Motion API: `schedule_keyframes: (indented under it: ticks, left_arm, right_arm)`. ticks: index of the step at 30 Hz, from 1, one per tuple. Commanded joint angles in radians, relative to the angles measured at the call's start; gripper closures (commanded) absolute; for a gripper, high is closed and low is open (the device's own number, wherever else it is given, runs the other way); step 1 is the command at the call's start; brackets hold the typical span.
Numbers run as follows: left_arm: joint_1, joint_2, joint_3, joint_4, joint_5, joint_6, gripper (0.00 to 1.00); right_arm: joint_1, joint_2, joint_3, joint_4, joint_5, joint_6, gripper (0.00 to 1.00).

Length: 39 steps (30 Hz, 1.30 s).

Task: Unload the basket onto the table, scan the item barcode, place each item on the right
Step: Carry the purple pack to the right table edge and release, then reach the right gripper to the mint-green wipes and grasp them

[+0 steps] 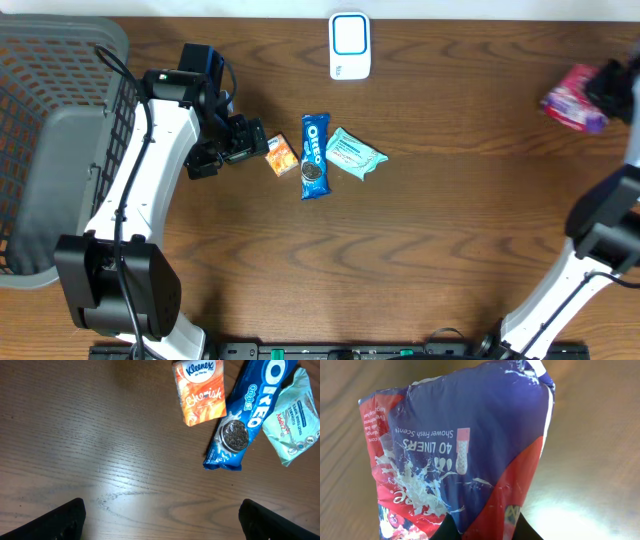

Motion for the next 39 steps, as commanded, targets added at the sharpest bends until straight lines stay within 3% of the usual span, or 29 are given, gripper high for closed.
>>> schedule_keyframes:
  ticks: [1,4,7,8,14,15,17,25,30,34,38,39]
  left_arm:
    - [0.007,-0.012,0.005,-0.003,0.002,-0.013,0.02]
    - [0.007,-0.012,0.005,-0.003,0.002,-0.013,0.02]
    - [0.007,-0.012,0.005,-0.003,0.002,-0.013,0.02]
    - [0.007,-0.012,0.005,-0.003,0.002,-0.013,0.02]
    - [0.007,-0.012,0.005,-0.003,0.002,-0.013,0.02]
    - [0.007,-0.012,0.005,-0.003,0.002,-0.013,0.02]
    - [0.007,-0.012,0.005,-0.003,0.002,-0.013,0.02]
    - [0.007,-0.012,0.005,-0.003,0.002,-0.013,0.02]
    - [0.007,-0.012,0.005,-0.003,0.002,-0.013,0.02]
    - [0.007,-0.012,0.005,-0.004,0.002,-0.013,0.02]
    - [0.007,-0.012,0.005,-0.003,0.002,-0.013,0.02]
    - [0.007,-0.012,0.005,-0.003,0.002,-0.013,0.02]
  right_arm:
    - [-0.089,-0.016,-0.038,0.004,0.028,0.106,0.99]
    - [-0.142,-0.016,-0.095,0.042,0.012,0.201,0.99]
    - [-0.178,-0.016,-0.145,0.122,-0.013,0.213,0.99]
    - [-0.188,-0.016,-0.159,0.150,-0.020,0.207,0.95]
    - [-0.212,-0.017,-0.179,0.209,-0.104,0.074,0.43]
    - [-0.211,-0.018,-0.179,0.208,-0.115,0.054,0.40]
    - [-0.211,-0.023,-0.178,0.196,-0.134,0.044,0.36]
    - [-0.201,-0.098,-0.173,0.196,-0.378,-0.010,0.39]
    - [-0.166,-0.166,-0.173,0.231,-0.664,-0.227,0.39]
    - [-0.090,-0.179,-0.174,0.200,-0.835,-0.362,0.20]
    - [0.033,-0.174,-0.178,0.109,-0.862,-0.440,0.16]
    - [0.090,-0.171,-0.179,0.084,-0.860,-0.483,0.04]
